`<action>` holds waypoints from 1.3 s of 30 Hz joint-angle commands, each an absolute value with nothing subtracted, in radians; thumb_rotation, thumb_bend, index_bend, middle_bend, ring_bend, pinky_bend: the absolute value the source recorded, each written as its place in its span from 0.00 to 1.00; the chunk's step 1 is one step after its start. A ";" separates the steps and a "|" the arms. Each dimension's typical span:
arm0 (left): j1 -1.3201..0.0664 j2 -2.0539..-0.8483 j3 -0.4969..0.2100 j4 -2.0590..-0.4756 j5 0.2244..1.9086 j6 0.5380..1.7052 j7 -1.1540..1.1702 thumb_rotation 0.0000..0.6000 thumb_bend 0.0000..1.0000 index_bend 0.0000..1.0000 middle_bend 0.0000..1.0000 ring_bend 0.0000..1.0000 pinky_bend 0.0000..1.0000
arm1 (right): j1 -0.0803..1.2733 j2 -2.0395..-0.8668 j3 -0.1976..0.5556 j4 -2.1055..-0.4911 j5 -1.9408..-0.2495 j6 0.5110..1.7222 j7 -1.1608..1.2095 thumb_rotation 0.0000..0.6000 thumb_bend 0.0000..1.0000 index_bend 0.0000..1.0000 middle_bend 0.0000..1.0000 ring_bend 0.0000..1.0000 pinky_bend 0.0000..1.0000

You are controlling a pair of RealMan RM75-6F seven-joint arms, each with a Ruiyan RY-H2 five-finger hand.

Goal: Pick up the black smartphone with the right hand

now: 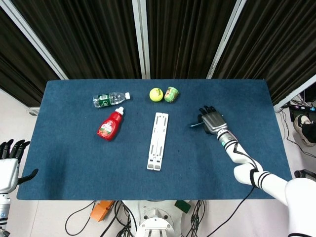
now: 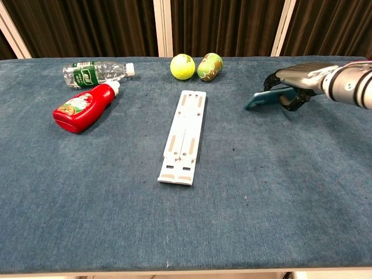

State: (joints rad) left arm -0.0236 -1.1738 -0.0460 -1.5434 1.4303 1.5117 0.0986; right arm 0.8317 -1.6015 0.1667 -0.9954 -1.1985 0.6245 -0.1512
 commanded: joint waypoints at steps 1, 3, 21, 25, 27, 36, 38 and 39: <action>-0.023 -1.176 -0.045 -1.538 1.432 1.512 0.093 1.00 0.18 0.15 0.11 0.02 0.00 | 0.800 -1.469 0.145 -1.178 -1.153 0.633 -0.229 1.00 0.87 0.48 0.18 0.03 0.13; -0.023 -1.178 -0.044 -1.532 1.433 1.510 0.088 1.00 0.18 0.15 0.11 0.02 0.00 | 0.798 -1.416 0.134 -1.256 -1.119 0.627 -0.274 1.00 0.88 0.48 0.18 0.03 0.13; -0.017 -1.182 -0.040 -1.522 1.437 1.514 0.074 1.00 0.18 0.15 0.11 0.01 0.00 | 0.918 -1.524 0.104 -1.216 -0.918 0.627 -0.519 1.00 0.89 0.14 0.18 0.02 0.09; -0.015 -1.183 -0.040 -1.518 1.438 1.516 0.070 1.00 0.18 0.15 0.11 0.01 0.00 | 0.931 -1.548 0.109 -1.193 -0.906 0.646 -0.523 1.00 0.89 0.04 0.17 0.00 0.07; -0.014 -1.183 -0.041 -1.516 1.439 1.519 0.068 1.00 0.18 0.15 0.11 0.01 0.00 | 0.933 -1.553 0.110 -1.185 -0.906 0.663 -0.525 1.00 0.89 0.01 0.16 0.00 0.07; -0.022 -1.184 -0.051 -1.506 1.450 1.526 0.056 1.00 0.18 0.15 0.11 0.01 0.00 | 0.796 -1.369 0.102 -1.420 -1.020 0.959 -0.485 1.00 0.77 0.02 0.16 0.00 0.06; -0.026 -1.184 -0.053 -1.504 1.453 1.525 0.052 1.00 0.18 0.15 0.11 0.01 0.00 | 0.722 -1.298 0.092 -1.509 -1.064 1.075 -0.452 1.00 0.57 0.02 0.15 0.00 0.06; -0.027 -1.184 -0.054 -1.504 1.455 1.524 0.051 1.00 0.18 0.15 0.11 0.01 0.00 | 0.689 -1.268 0.087 -1.546 -1.084 1.123 -0.433 1.00 0.48 0.02 0.15 0.00 0.06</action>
